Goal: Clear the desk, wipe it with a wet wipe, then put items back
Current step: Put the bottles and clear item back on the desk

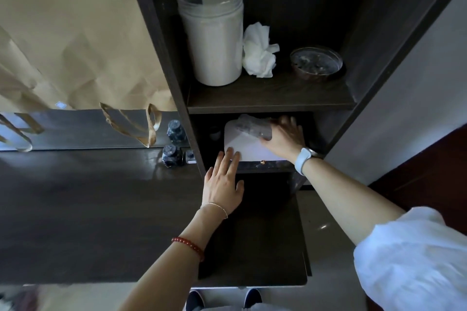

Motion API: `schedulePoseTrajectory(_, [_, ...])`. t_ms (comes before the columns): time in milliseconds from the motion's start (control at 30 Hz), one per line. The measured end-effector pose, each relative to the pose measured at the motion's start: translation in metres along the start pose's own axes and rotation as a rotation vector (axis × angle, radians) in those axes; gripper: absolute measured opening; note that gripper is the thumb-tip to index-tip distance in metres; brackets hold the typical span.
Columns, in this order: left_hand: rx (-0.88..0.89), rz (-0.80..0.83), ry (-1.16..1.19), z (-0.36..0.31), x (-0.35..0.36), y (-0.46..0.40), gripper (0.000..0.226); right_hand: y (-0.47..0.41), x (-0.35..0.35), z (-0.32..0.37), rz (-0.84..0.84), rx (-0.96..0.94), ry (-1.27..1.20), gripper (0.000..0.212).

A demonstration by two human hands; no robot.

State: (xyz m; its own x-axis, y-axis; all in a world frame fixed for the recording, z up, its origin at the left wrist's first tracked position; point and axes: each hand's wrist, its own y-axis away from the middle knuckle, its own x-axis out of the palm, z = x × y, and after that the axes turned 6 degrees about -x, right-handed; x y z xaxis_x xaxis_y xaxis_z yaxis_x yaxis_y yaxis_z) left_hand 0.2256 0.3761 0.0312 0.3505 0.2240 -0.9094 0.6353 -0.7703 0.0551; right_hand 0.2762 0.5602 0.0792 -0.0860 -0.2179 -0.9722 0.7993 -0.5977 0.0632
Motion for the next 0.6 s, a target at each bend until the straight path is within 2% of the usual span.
schedulePoseTrajectory(100, [0.018, -0.016, 0.034, 0.003, 0.000, 0.001, 0.069, 0.015, 0.003, 0.000, -0.039, 0.011, -0.051, 0.050])
schedulePoseTrajectory(233, [0.033, -0.016, 0.031, 0.008, 0.001, -0.001, 0.070, 0.074, 0.020, -0.006, -0.357, -0.065, -0.352, 0.050])
schedulePoseTrajectory(300, [0.038, -0.027, 0.049, 0.010, 0.003, -0.001, 0.071, 0.113, 0.041, -0.012, -0.431, -0.149, -0.478, 0.053])
schedulePoseTrajectory(367, [0.041, -0.043, 0.067, 0.012, 0.006, -0.001, 0.072, 0.150, 0.068, -0.020, -0.345, -0.206, -0.481, 0.056])
schedulePoseTrajectory(467, [0.059, -0.076, 0.068, 0.013, 0.012, -0.003, 0.073, 0.184, 0.125, -0.037, -0.103, -0.235, -0.285, 0.062])
schedulePoseTrajectory(600, [0.075, -0.132, 0.047, 0.016, 0.019, -0.005, 0.072, 0.185, 0.188, -0.049, 0.242, -0.144, -0.069, 0.058])
